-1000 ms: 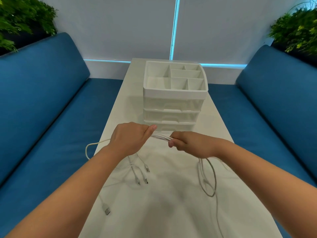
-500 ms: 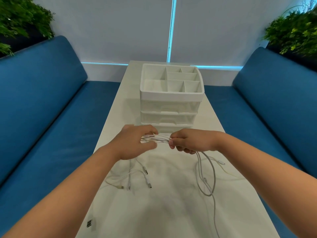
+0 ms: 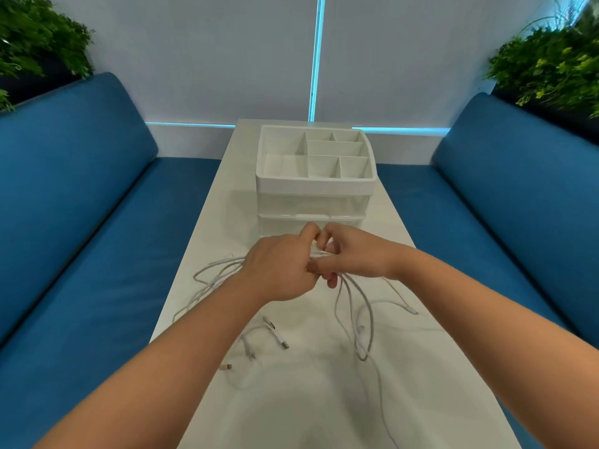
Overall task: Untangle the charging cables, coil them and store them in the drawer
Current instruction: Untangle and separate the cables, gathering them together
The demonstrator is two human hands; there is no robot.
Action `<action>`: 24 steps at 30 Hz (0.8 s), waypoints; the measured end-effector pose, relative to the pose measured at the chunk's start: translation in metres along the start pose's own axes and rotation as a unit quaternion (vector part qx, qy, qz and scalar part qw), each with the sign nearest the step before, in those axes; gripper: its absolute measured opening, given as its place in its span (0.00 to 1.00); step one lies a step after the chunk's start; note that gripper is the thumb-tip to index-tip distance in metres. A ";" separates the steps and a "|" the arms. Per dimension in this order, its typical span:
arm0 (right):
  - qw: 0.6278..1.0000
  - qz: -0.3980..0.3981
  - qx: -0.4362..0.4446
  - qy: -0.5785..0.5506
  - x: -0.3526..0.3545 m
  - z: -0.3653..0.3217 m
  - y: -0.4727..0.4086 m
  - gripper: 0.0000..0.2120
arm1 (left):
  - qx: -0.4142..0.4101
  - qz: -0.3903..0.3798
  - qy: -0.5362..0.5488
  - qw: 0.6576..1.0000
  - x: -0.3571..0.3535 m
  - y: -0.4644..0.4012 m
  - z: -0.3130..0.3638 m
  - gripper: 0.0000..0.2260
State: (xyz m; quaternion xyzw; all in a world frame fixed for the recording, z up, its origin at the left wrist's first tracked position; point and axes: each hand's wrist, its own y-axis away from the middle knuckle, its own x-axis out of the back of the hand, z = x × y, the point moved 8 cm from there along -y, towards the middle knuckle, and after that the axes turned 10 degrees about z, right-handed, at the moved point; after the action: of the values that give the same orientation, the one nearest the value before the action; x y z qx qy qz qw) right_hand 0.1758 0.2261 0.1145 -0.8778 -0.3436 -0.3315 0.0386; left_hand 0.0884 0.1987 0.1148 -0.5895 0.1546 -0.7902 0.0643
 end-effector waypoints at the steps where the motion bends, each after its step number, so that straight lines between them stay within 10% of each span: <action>1: 1.000 -0.009 -0.014 -0.017 0.003 0.005 0.002 0.12 | 0.012 0.004 0.004 1.000 0.003 -0.001 -0.003 0.15; 6: 0.996 -0.041 -0.026 0.077 0.005 0.039 0.010 0.08 | 0.078 -0.003 0.075 0.994 0.009 -0.001 -0.028 0.16; 15: 0.986 -0.004 -0.035 -0.160 0.007 0.049 0.005 0.15 | 0.143 -0.082 0.366 0.916 0.003 0.016 -0.038 0.23; 24: 0.987 -0.029 -0.036 -0.154 -0.001 0.052 0.003 0.20 | 0.204 -0.033 0.393 0.896 0.015 0.025 -0.045 0.26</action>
State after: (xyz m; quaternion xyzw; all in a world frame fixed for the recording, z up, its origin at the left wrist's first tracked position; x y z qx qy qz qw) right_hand 0.2063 0.2384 0.0736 -0.9087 -0.3587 -0.2058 -0.0565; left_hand 0.0385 0.1782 0.1092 -0.2094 -0.0173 -0.9734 0.0913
